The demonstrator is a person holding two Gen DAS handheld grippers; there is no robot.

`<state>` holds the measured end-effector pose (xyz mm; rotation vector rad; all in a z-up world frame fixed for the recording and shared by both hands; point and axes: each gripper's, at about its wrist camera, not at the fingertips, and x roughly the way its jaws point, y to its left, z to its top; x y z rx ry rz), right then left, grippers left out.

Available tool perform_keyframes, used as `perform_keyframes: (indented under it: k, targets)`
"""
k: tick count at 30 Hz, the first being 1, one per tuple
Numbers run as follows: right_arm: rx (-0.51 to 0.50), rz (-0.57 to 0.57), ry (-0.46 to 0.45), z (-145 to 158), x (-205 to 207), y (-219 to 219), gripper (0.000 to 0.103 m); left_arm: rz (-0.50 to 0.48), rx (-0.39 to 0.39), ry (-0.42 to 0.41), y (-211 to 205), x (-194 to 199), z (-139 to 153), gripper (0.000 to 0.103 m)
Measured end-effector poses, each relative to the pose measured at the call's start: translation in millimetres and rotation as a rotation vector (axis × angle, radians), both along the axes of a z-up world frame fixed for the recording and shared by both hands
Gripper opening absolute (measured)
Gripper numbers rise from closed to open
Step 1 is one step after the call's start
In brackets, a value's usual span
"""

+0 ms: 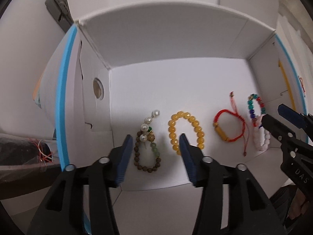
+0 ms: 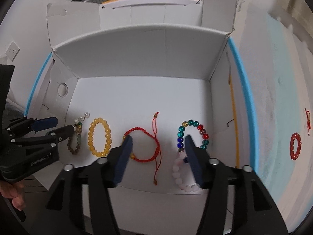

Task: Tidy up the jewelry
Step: 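Open the left tool and the right tool to drop both items in the box, then move both tools back over the red bead bracelet and red cord bracelet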

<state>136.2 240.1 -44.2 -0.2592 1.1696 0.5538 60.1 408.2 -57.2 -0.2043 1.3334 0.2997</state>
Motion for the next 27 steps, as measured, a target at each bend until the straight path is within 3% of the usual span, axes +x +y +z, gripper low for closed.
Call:
perform_keyframes:
  k: [2, 7, 15, 20, 27]
  targets:
    - [0.009, -0.005, -0.011, 7, -2, -3, 0.063, -0.002, 0.025, -0.019, -7, -2, 6, 0.069]
    - [0.038, -0.008, -0.039, 25, -6, -10, 0.07, 0.012, 0.021, -0.067, -14, -7, 18, 0.073]
    - [0.069, -0.023, -0.098, 55, -11, -28, 0.084, 0.018, 0.037, -0.134, -21, -13, 38, 0.09]
    - [0.092, -0.044, -0.127, 70, -13, -46, 0.094, -0.006, 0.077, -0.182, -36, -16, 54, 0.097]
    - [0.106, -0.08, -0.16, 88, -16, -76, 0.095, -0.042, 0.095, -0.217, -64, -14, 71, 0.097]
